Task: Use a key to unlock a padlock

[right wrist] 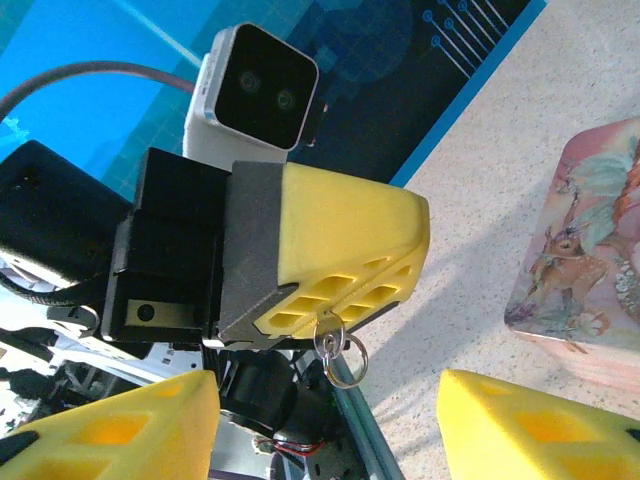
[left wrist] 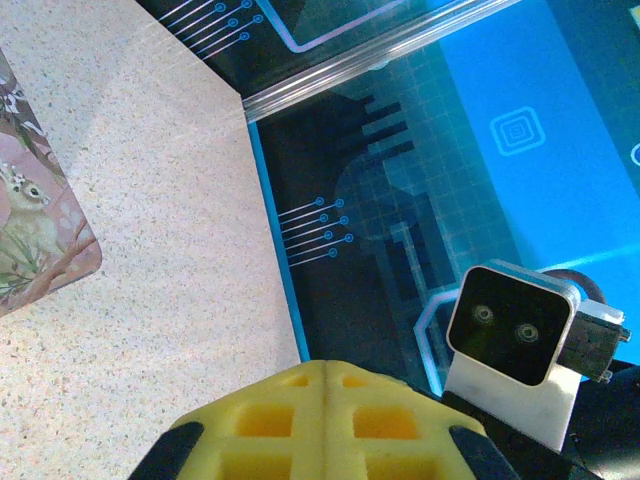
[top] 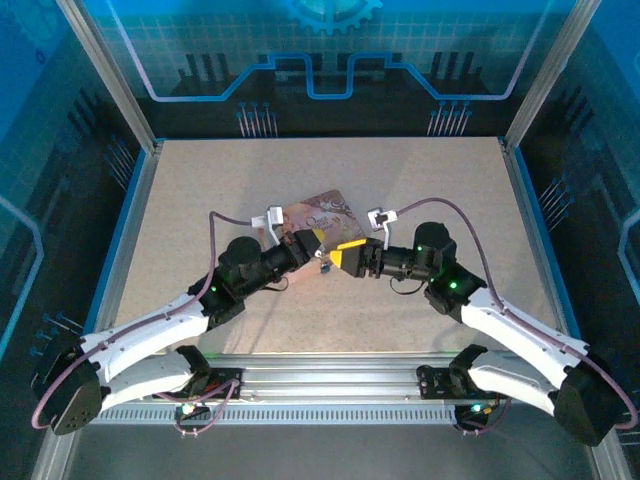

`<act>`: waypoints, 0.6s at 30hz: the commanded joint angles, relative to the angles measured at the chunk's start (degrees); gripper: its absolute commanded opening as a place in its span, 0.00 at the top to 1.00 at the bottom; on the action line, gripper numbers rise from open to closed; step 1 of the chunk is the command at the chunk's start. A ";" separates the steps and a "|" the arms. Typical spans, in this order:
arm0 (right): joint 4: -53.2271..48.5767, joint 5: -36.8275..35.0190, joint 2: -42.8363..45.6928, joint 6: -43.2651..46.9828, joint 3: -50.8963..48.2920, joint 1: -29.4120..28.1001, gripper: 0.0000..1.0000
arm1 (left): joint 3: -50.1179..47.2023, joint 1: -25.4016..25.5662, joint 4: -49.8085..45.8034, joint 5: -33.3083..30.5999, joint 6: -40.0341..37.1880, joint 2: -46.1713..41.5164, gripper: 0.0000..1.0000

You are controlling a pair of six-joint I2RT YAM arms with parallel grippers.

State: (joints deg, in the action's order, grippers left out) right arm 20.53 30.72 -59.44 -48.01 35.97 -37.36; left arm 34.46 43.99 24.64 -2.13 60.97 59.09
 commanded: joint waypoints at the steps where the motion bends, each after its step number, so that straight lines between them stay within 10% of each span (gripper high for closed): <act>1: 3.15 1.36 -1.67 -1.00 0.94 -1.28 0.42 | -0.18 0.05 1.02 -0.20 -2.08 -0.47 1.00; 18: 4.98 1.44 -5.78 -1.60 3.55 -3.94 0.67 | -0.71 0.08 2.08 0.29 -1.17 -0.10 1.00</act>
State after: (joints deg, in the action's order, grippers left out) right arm 23.14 31.64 -64.95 -49.52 37.63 -40.58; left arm 34.35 43.99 24.71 -2.11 60.90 59.09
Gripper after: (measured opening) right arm 0.343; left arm 0.055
